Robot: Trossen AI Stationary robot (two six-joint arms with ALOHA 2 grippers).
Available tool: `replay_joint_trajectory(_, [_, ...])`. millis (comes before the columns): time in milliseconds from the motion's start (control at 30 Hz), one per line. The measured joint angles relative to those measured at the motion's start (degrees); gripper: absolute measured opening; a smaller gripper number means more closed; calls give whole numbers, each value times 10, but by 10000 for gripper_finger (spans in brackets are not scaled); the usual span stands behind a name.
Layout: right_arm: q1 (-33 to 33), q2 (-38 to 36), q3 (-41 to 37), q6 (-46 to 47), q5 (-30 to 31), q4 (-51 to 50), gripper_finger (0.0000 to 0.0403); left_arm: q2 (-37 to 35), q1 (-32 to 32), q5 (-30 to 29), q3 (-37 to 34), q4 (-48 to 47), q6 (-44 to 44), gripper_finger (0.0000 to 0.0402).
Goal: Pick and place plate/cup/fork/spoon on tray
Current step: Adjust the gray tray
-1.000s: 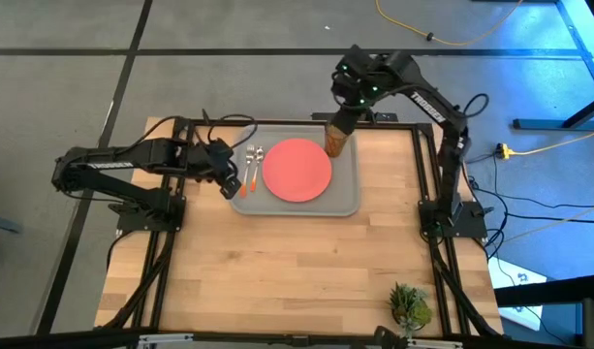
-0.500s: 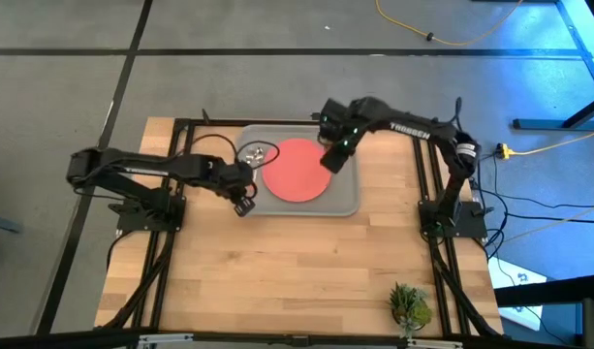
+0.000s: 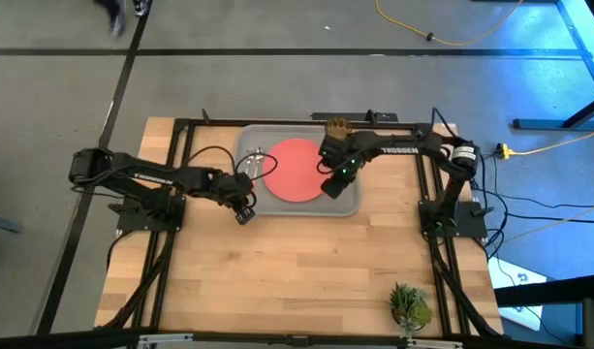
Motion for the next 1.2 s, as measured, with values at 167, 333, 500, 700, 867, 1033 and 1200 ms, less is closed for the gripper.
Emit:
replay_joint_trajectory(167, [9,0,-35,21,-1,30,5,0,-3,-1,-30,37,-2,0])
replay_joint_trajectory(333, [14,0,-54,29,-1,43,5,0,-3,-2,-60,40,-27,0])
replay_joint_trajectory(500, [20,0,-64,37,-1,50,5,0,-3,-1,-71,43,-35,0])
replay_joint_trajectory(700, [32,4,-64,43,-2,58,5,-1,-4,3,-71,42,-35,0])
replay_joint_trajectory(867, [42,19,-64,44,-4,69,5,-1,-6,4,-71,41,-34,0])
replay_joint_trajectory(1033, [56,30,-64,45,-19,70,5,-1,-10,22,-74,40,-35,0])
replay_joint_trajectory(1200, [75,31,-64,61,-31,70,5,0,-27,38,-76,36,-48,0])
